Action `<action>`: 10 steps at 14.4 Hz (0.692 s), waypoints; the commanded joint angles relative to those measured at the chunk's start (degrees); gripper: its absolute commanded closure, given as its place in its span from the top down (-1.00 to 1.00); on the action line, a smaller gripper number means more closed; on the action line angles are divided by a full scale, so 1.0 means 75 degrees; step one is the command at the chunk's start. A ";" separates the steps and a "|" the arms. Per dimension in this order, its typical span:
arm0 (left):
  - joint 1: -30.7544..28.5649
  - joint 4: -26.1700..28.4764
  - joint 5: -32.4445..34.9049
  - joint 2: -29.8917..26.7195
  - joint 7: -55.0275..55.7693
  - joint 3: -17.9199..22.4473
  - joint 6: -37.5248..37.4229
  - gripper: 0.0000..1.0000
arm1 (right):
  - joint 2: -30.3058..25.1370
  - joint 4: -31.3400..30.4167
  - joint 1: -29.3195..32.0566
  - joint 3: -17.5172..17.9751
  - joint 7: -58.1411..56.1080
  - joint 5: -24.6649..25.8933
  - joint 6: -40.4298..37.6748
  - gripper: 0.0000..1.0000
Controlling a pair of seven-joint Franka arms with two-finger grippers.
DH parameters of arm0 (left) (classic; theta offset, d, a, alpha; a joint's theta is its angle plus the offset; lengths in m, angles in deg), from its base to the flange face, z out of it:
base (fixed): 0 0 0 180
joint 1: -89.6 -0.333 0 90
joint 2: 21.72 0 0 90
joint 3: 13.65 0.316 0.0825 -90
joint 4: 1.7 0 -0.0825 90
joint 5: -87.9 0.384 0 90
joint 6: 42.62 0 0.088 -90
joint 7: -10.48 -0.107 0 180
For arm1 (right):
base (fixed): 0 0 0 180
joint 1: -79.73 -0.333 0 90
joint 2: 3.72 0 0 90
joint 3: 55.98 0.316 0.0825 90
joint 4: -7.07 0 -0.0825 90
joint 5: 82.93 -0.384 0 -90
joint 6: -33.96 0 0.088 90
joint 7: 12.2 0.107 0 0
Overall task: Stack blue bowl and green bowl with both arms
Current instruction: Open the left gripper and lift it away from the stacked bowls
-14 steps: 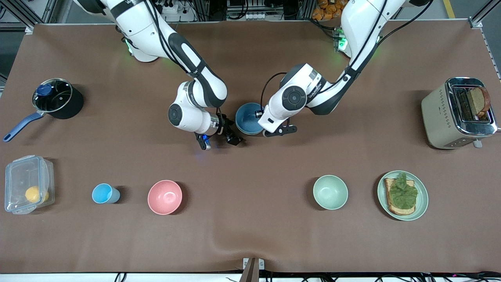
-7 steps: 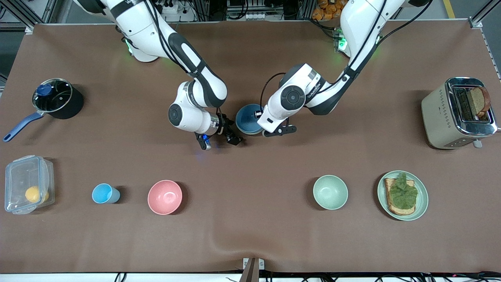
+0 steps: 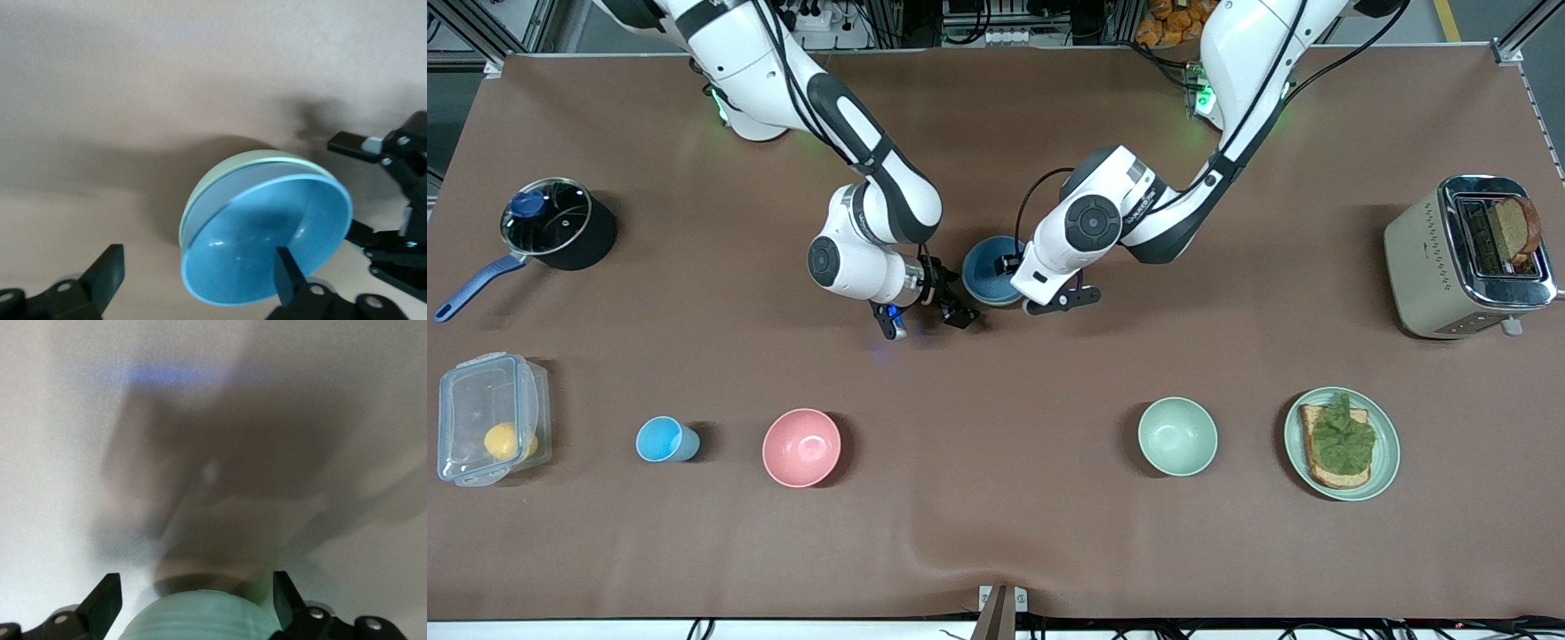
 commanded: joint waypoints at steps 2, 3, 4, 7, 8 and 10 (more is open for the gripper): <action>-0.0066 -0.0067 0.0182 -0.0621 0.0363 0.0023 -0.0410 1.00 | -0.0281 -0.0255 0.0071 0.0025 -0.0221 -0.0196 -0.0088 1.00; -0.0101 -0.0067 0.0182 -0.0808 0.0363 0.0035 -0.0551 1.00 | -0.0281 -0.0255 0.0071 0.0025 -0.0244 -0.0196 -0.0076 1.00; -0.0241 -0.0067 0.0182 -0.1042 0.0363 0.0035 -0.0692 1.00 | -0.0281 -0.0255 0.0071 0.0025 -0.0245 -0.0196 -0.0088 1.00; -0.0592 -0.0114 0.0217 -0.1710 0.0293 0.0047 -0.1196 1.00 | -0.0281 -0.0255 0.0071 0.0025 -0.0245 -0.0196 -0.0076 1.00; -0.0745 -0.0149 0.0218 -0.1910 0.0281 0.0035 -0.1371 1.00 | -0.0281 -0.0255 0.0071 0.0025 -0.0245 -0.0196 -0.0076 1.00; -0.1096 -0.0371 0.0218 -0.2320 0.0223 0.0047 -0.1862 1.00 | -0.0281 -0.0255 0.0071 0.0014 -0.0256 -0.0196 -0.0088 1.00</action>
